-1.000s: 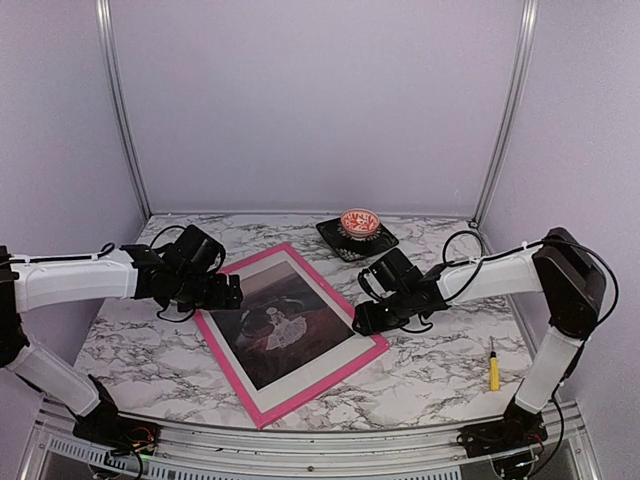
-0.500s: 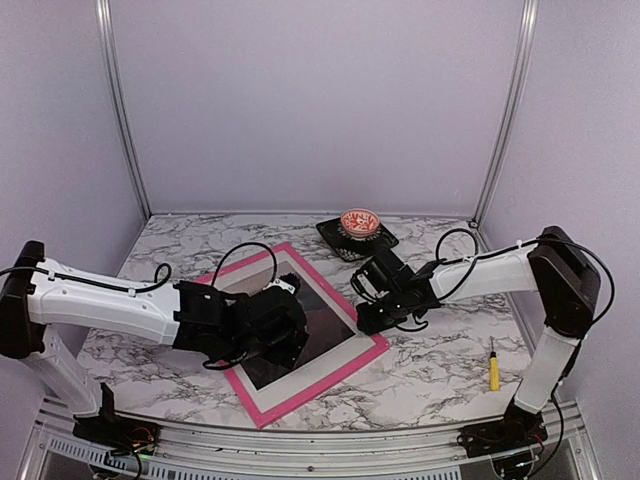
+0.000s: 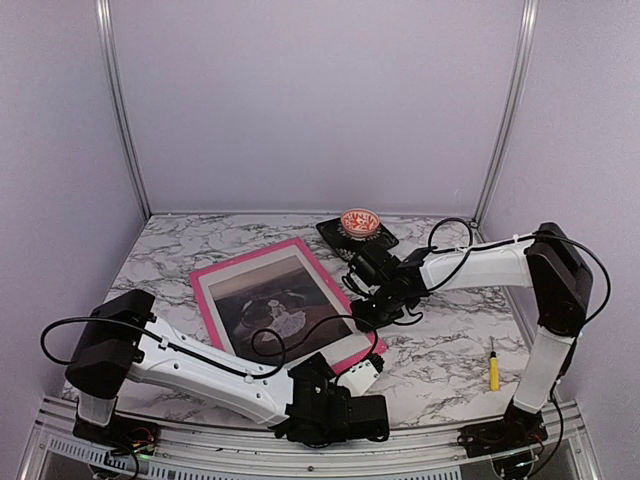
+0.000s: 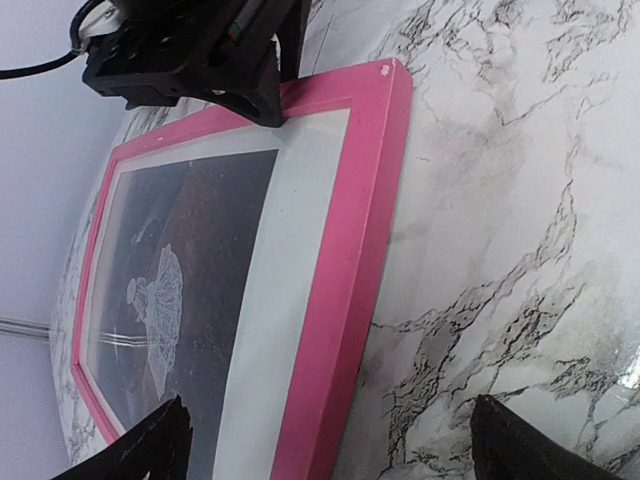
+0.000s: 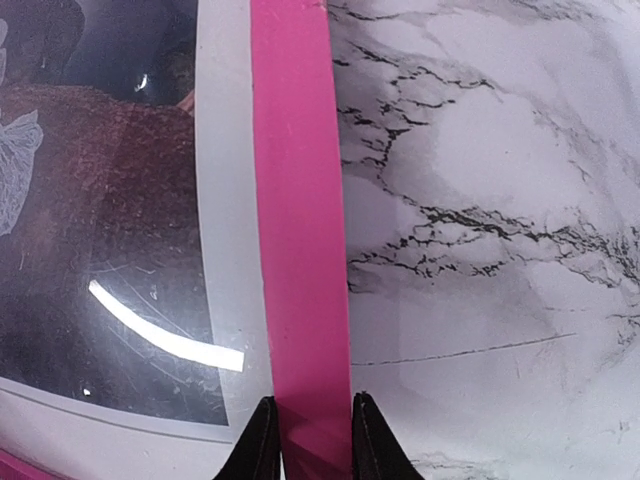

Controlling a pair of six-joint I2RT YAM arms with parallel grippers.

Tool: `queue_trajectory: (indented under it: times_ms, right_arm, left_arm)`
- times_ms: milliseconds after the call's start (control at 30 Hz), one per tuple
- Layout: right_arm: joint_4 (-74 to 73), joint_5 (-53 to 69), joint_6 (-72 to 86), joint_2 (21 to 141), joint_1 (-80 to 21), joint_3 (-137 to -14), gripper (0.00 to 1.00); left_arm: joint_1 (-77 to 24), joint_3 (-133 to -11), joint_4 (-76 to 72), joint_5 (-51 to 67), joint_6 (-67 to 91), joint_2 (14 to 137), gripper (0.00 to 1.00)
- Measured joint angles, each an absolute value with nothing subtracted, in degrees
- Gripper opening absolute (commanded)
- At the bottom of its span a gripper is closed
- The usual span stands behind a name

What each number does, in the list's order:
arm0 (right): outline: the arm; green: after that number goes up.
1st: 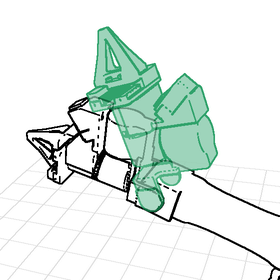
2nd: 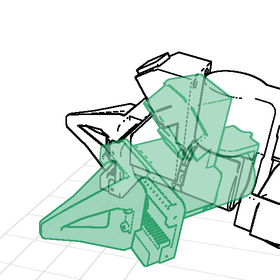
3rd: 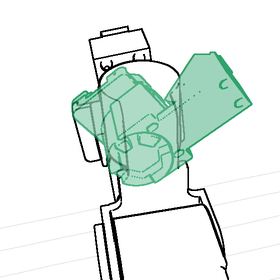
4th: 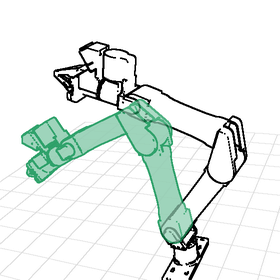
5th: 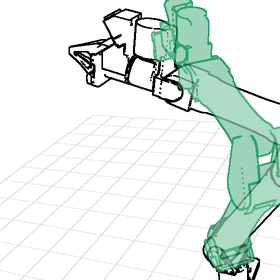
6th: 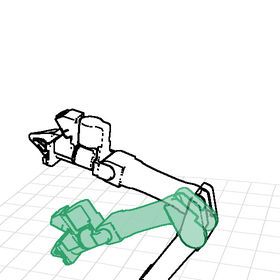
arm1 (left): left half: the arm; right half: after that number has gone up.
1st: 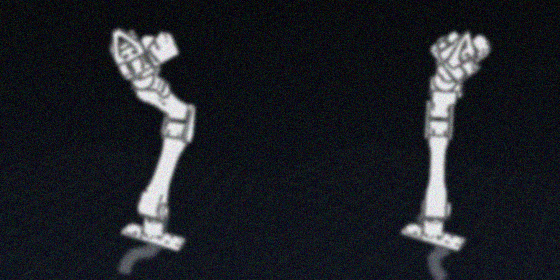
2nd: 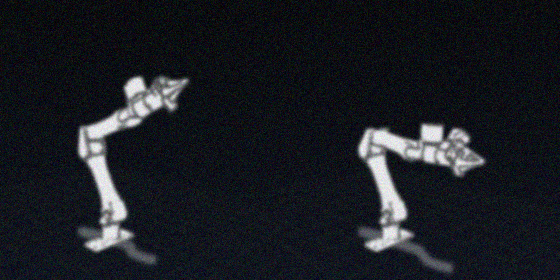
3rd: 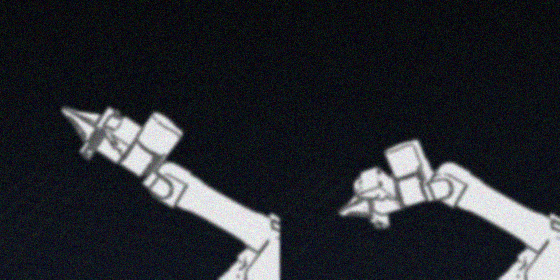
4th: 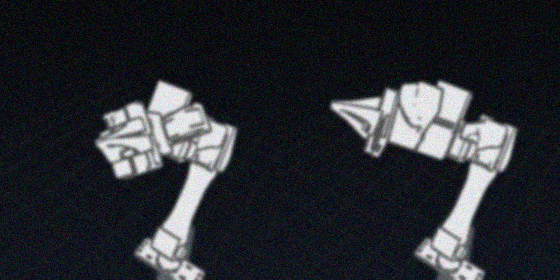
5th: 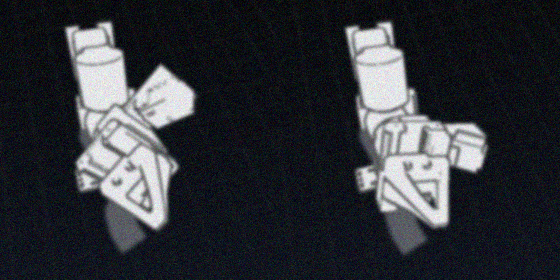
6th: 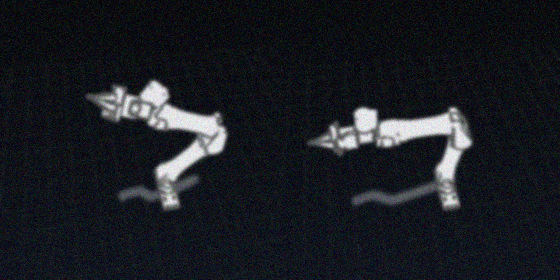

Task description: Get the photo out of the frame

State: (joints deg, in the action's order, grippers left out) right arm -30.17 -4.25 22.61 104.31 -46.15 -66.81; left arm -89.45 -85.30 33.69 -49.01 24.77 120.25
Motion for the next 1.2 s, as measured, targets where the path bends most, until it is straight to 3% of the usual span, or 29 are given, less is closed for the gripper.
queue_trajectory:
  times_ms: [667, 767, 933, 1100, 1200]
  right_arm:
    - [-43.5, -4.0, 26.2, 104.5, -47.7, -75.4, 0.03]
    - [-45.1, -4.0, 26.3, 104.5, -47.8, -76.6, 0.03]
    - [-47.0, -4.2, 26.4, 104.5, -47.8, -78.3, 0.03]
    - [-47.4, -4.4, 26.8, 104.5, -47.8, -78.3, 0.03]
    - [-47.2, -4.3, 27.1, 104.5, -47.8, -78.3, 0.04]
  left_arm:
    - [-88.1, -100.8, 44.3, -70.2, 16.6, 137.4, 0.96]
    - [-87.3, -101.7, 44.5, -71.7, 16.2, 138.3, 0.88]
    - [-86.5, -102.4, 45.1, -73.9, 15.5, 139.6, 0.67]
    - [-86.5, -102.4, 45.3, -75.9, 15.1, 140.0, 0.35]
    - [-86.5, -102.5, 45.7, -77.3, 14.7, 140.3, 0.23]
